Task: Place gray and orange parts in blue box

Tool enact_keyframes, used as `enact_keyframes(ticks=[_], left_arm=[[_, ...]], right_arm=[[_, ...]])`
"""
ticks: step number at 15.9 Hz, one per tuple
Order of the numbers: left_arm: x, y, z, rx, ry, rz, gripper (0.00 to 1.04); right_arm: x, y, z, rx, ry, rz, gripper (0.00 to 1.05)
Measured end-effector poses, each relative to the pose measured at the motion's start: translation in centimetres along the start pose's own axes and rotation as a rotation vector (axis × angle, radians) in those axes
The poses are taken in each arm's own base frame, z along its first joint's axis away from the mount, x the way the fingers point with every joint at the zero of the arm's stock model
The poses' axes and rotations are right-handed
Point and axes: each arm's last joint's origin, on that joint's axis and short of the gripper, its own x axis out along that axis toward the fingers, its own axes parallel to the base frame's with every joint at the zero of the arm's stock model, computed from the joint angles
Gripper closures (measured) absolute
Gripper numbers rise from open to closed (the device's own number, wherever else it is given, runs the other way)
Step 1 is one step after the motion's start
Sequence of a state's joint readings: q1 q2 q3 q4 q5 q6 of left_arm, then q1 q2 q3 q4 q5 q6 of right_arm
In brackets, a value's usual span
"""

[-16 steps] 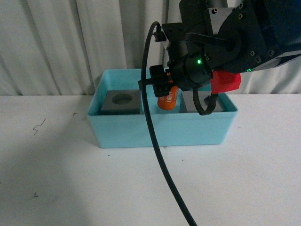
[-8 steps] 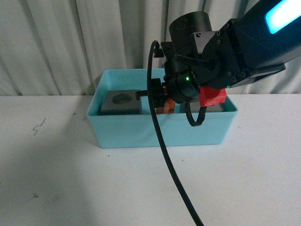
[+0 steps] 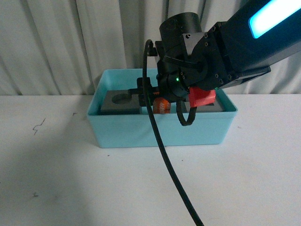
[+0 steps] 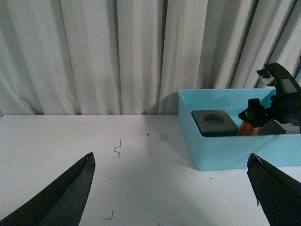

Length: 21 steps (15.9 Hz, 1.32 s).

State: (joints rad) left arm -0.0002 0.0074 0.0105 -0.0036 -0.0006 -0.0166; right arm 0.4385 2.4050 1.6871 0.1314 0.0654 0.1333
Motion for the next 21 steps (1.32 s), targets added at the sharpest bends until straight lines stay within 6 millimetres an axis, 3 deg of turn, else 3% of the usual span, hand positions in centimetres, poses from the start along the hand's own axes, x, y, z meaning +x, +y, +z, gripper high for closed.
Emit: enact_keyframes(ticks=[3,5,7,8,10,12,14,16,17,19,20,21], left_arm=[[0.0,0.0,0.0,0.000,0.000,0.000,0.07],[0.0,0.0,0.0,0.000,0.000,0.000,0.07],[0.0,0.0,0.0,0.000,0.000,0.000,0.07],[0.0,0.0,0.0,0.000,0.000,0.000,0.07],[0.0,0.0,0.0,0.000,0.000,0.000,0.07],[0.0,0.0,0.0,0.000,0.000,0.000,0.07],[0.0,0.0,0.0,0.000,0.000,0.000,0.07],[0.0,0.0,0.0,0.000,0.000,0.000,0.07],[0.0,0.0,0.0,0.000,0.000,0.000,0.07],[0.0,0.0,0.0,0.000,0.000,0.000,0.07],[0.0,0.0,0.0,0.000,0.000,0.000,0.07],[0.0,0.0,0.0,0.000,-0.001,-0.001,0.07]], right_arm=[[-0.9,-0.3,-0.4,0.028,-0.030,-0.004,0.05],[-3.2,-0.9,1.2,0.047,-0.105,0.003,0.07],[-8.9,-2.3,5.1,0.072,-0.276,-0.008,0.07],[-12.7,-3.3,6.8,0.076,-0.372,-0.021,0.07],[-19.9,-5.4,7.6,0.082,-0.457,-0.057,0.07],[-26.1,-7.9,4.1,0.103,-0.408,-0.134,0.07],[-31.3,-9.8,-2.2,0.154,-0.279,-0.250,0.07],[-35.8,-9.3,-8.9,0.238,-0.162,-0.308,0.07],[-37.0,-8.3,-12.0,0.272,-0.099,-0.325,0.07],[-37.7,-6.8,-15.4,0.323,0.005,-0.326,0.07],[-37.6,-6.4,-15.6,0.341,-0.033,-0.303,0.08],[-37.2,-6.6,-15.5,0.344,-0.235,-0.277,0.14]])
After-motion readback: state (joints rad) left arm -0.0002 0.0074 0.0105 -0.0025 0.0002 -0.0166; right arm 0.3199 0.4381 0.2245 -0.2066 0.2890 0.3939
